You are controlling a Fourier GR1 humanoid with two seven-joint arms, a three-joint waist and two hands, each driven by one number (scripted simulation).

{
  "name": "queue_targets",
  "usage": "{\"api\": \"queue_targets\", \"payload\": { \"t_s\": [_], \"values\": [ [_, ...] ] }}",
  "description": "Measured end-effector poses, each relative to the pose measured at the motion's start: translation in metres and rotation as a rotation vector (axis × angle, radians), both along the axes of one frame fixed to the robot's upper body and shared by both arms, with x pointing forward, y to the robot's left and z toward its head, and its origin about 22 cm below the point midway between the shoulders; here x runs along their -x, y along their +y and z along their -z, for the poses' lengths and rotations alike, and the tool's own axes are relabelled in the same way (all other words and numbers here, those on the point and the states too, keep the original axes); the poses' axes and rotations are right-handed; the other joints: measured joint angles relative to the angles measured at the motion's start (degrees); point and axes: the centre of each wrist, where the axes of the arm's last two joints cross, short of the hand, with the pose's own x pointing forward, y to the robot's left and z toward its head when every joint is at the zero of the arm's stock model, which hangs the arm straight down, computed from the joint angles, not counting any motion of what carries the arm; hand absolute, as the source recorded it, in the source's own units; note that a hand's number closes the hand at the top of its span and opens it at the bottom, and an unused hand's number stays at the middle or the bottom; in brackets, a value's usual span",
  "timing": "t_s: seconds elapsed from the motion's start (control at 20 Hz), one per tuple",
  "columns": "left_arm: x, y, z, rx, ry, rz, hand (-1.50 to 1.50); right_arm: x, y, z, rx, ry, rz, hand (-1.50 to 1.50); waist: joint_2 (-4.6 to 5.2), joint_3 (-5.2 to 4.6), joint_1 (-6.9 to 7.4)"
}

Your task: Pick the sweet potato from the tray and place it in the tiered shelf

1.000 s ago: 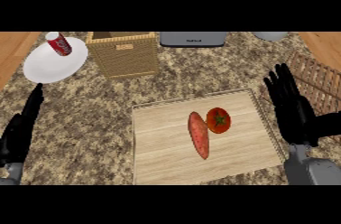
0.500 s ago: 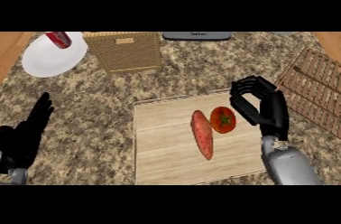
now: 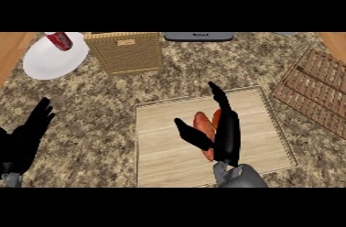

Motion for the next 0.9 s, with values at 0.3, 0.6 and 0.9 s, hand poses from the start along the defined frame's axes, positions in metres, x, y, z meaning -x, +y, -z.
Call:
{"api": "queue_targets", "payload": {
  "t_s": [0.3,0.6,0.9],
  "values": [
    [0.004,0.005,0.005,0.011,0.01,-0.015,0.0,-0.002,-0.006,-0.012,0.259,0.187,0.004,-1.5,-0.37,-0.11,-1.14],
    [0.002,0.001,0.007,0.018,0.01,-0.01,0.0,0.004,0.007,-0.031,0.481,0.416,-0.133,-1.5,-0.13,-0.03,-0.68],
    [0.002,0.003,0.006,0.02,0.001,0.007,0.0,-0.001,0.007,-0.048,0.637,0.557,-0.265,-1.5,0.13,0.1,-0.01]
  ]
}}
